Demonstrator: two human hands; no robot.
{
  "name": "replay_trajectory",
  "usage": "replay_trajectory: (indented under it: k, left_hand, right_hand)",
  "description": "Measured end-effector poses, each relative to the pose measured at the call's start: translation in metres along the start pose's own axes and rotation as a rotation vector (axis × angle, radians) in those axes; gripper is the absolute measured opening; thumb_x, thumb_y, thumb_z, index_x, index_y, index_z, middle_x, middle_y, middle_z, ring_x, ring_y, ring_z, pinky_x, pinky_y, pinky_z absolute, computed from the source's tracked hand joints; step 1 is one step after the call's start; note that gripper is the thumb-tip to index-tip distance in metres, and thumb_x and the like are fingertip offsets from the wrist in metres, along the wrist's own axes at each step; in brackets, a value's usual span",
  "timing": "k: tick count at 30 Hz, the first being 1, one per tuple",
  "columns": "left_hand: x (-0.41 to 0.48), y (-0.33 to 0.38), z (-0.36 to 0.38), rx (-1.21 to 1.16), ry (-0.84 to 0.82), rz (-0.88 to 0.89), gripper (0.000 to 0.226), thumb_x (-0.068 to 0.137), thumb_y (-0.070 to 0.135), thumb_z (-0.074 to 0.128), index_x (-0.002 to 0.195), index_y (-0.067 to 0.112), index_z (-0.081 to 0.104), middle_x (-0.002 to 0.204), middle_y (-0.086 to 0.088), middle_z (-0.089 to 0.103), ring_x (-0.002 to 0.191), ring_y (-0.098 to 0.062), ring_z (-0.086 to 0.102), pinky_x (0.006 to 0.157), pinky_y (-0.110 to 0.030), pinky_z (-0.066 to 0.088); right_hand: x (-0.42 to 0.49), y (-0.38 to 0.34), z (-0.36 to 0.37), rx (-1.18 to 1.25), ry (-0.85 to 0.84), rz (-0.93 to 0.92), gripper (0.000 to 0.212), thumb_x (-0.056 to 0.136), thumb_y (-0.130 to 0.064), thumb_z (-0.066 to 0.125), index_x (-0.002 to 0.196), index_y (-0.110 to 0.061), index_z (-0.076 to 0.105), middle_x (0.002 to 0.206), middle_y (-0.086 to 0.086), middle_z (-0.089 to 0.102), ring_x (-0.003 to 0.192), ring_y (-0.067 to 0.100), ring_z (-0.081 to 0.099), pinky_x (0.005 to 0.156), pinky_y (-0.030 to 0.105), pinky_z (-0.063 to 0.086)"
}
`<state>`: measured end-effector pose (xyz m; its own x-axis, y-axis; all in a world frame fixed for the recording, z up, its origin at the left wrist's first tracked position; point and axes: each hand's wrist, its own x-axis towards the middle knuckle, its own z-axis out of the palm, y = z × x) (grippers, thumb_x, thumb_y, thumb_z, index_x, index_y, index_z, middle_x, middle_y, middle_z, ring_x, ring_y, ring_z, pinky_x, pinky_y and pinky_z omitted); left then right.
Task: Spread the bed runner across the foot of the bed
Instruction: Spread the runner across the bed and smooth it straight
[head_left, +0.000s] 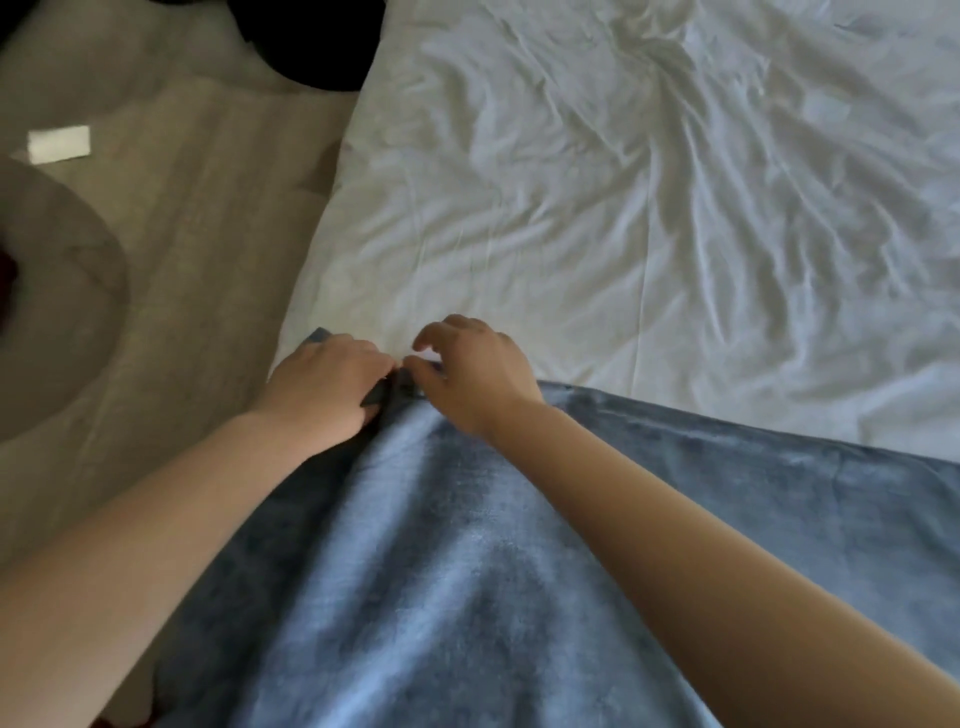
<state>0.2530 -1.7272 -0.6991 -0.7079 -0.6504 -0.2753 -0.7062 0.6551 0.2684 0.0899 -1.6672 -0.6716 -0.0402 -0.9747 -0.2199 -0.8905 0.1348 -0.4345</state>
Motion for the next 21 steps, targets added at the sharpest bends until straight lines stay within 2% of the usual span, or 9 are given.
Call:
replay_trajectory:
  k: [2, 4, 6, 10, 12, 17, 21]
  left_hand:
    - [-0.003, 0.001, -0.002, 0.046, 0.028, -0.045, 0.012, 0.083, 0.017, 0.055, 0.075, 0.025, 0.056, 0.076, 0.003, 0.054, 0.079, -0.02, 0.052, 0.061, -0.032, 0.039]
    - [-0.006, -0.003, -0.006, 0.053, 0.003, -0.11, 0.012, 0.085, 0.017, 0.054, 0.077, 0.023, 0.063, 0.078, -0.001, 0.057, 0.083, -0.023, 0.055, 0.063, -0.032, 0.04]
    - [-0.008, -0.01, -0.008, 0.07, -0.02, -0.126, 0.015, 0.086, 0.018, 0.053, 0.074, 0.022, 0.062, 0.077, -0.002, 0.059, 0.086, -0.023, 0.056, 0.066, -0.032, 0.042]
    - [-0.014, -0.028, -0.009, 0.142, 0.033, -0.103, 0.016, 0.087, 0.02, 0.052, 0.087, 0.024, 0.068, 0.089, 0.0, 0.064, 0.093, -0.024, 0.056, 0.075, -0.032, 0.041]
    - [-0.016, -0.046, -0.009, 0.17, 0.054, -0.159, 0.013, 0.088, 0.023, 0.055, 0.088, 0.023, 0.068, 0.091, -0.003, 0.064, 0.093, -0.027, 0.057, 0.074, -0.031, 0.04]
    - [-0.026, -0.088, -0.01, 0.14, 0.149, -0.29, 0.008, 0.084, 0.019, 0.062, 0.086, 0.02, 0.069, 0.085, -0.004, 0.065, 0.087, -0.028, 0.057, 0.07, -0.035, 0.041]
    - [-0.025, -0.082, -0.006, 0.028, 0.181, -0.205, 0.027, 0.08, 0.009, 0.057, 0.103, 0.019, 0.069, 0.099, -0.003, 0.066, 0.098, -0.027, 0.056, 0.079, -0.037, 0.044]
  right_hand:
    - [0.01, -0.019, 0.011, -0.088, -0.092, 0.039, 0.03, 0.095, -0.04, 0.044, 0.102, -0.017, 0.062, 0.098, 0.0, 0.06, 0.095, 0.021, 0.056, 0.078, 0.032, 0.04]
    - [0.018, -0.029, 0.017, -0.139, -0.238, 0.128, 0.018, 0.091, -0.036, 0.05, 0.087, -0.019, 0.057, 0.08, -0.003, 0.056, 0.082, 0.021, 0.058, 0.07, 0.031, 0.035]
    - [0.021, -0.033, 0.018, -0.144, -0.309, 0.179, 0.011, 0.084, -0.032, 0.057, 0.081, -0.021, 0.055, 0.075, -0.003, 0.055, 0.072, 0.018, 0.055, 0.065, 0.03, 0.035]
    - [0.026, -0.038, 0.015, -0.201, -0.269, 0.174, 0.009, 0.085, -0.026, 0.061, 0.091, -0.02, 0.062, 0.083, -0.002, 0.06, 0.076, 0.019, 0.057, 0.065, 0.029, 0.038]
    - [0.032, -0.041, 0.015, -0.191, -0.202, 0.164, 0.013, 0.087, -0.019, 0.057, 0.097, -0.022, 0.065, 0.091, -0.001, 0.063, 0.081, 0.021, 0.06, 0.065, 0.029, 0.04]
    - [0.043, -0.046, 0.027, -0.138, -0.135, 0.222, 0.018, 0.088, -0.017, 0.048, 0.09, -0.022, 0.065, 0.088, 0.001, 0.063, 0.081, 0.025, 0.061, 0.064, 0.029, 0.043]
    - [0.045, -0.051, 0.033, -0.088, -0.127, 0.234, 0.017, 0.083, -0.02, 0.048, 0.09, -0.019, 0.063, 0.087, 0.0, 0.063, 0.081, 0.025, 0.06, 0.065, 0.029, 0.046]
